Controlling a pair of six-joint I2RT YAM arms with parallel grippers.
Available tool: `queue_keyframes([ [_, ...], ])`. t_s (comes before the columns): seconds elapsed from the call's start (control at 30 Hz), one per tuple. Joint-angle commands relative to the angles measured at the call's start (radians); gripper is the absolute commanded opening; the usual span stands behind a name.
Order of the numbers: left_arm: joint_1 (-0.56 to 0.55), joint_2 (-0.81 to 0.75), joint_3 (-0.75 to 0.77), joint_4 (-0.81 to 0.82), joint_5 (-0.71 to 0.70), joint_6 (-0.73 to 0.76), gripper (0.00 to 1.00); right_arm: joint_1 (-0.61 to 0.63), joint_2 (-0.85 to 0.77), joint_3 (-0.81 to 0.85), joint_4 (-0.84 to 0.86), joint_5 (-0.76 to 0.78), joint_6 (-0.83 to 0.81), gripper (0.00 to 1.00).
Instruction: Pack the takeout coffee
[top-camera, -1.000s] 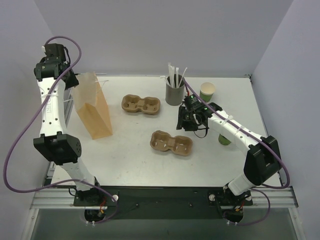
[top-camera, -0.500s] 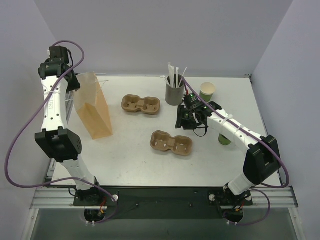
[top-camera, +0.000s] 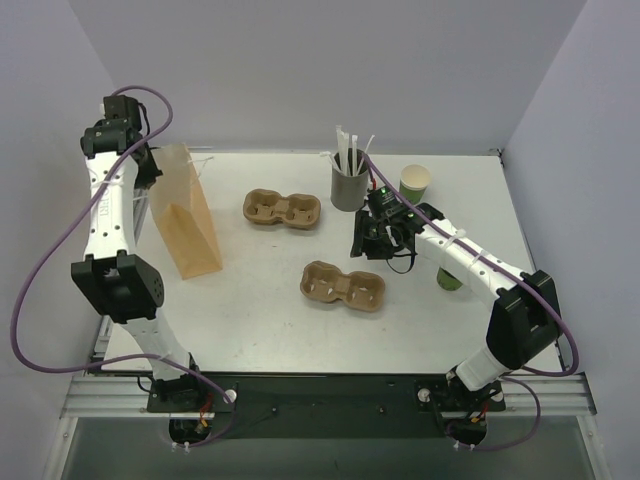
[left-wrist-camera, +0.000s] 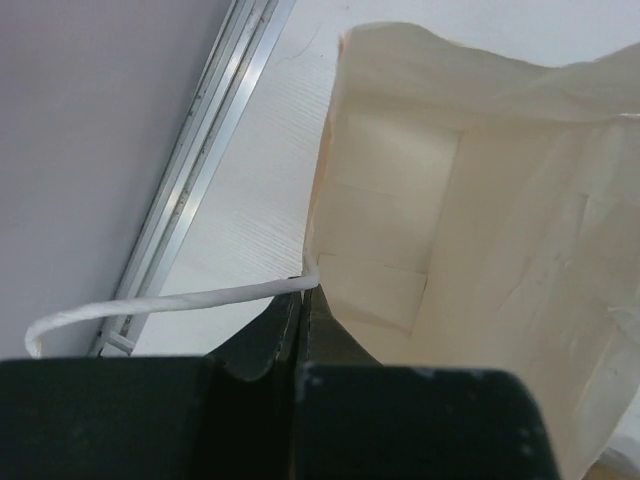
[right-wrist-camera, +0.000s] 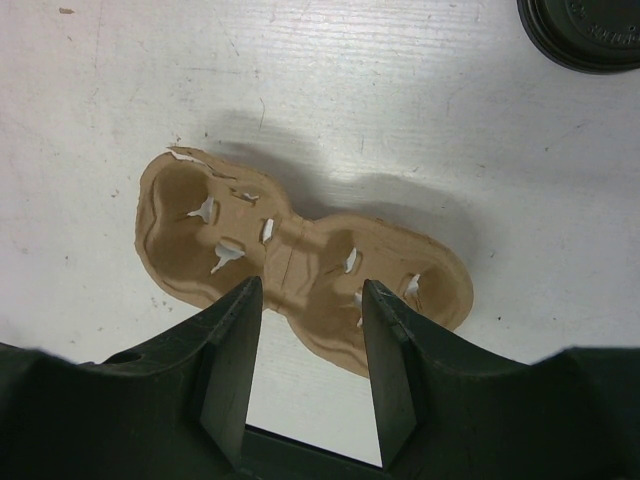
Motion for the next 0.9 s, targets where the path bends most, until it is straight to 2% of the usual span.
queue_keyframes([
  [0.0, -0.042, 0.007, 0.106, 0.004, 0.011, 0.061, 0.00, -0.008, -0.011, 0.026, -0.024, -0.008, -0.021, 0.40],
  [0.1, -0.138, -0.027, 0.137, -0.004, -0.020, 0.125, 0.00, -0.001, -0.019, 0.022, -0.021, -0.021, -0.035, 0.40],
  [0.17, -0.254, -0.059, 0.140, -0.004, -0.116, 0.148, 0.00, 0.001, -0.022, 0.023, -0.030, -0.027, -0.035, 0.40],
  [0.3, -0.402, -0.080, 0.131, -0.015, -0.256, 0.275, 0.00, 0.016, -0.025, 0.017, -0.030, -0.025, -0.023, 0.41],
  [0.4, -0.512, -0.114, 0.024, 0.034, -0.324, 0.383, 0.00, 0.018, -0.019, 0.000, -0.013, -0.035, 0.005, 0.41],
  [0.63, -0.691, -0.176, -0.122, 0.119, -0.348, 0.503, 0.00, 0.039, -0.060, -0.144, 0.117, -0.039, 0.114, 0.42],
  [0.73, -0.729, -0.214, -0.187, 0.157, -0.356, 0.526, 0.00, 0.065, -0.083, -0.211, 0.196, 0.004, 0.186, 0.43],
  [0.87, -0.752, -0.275, -0.291, 0.232, -0.342, 0.573, 0.00, 0.145, -0.082, -0.210, 0.174, 0.099, 0.255, 0.44],
])
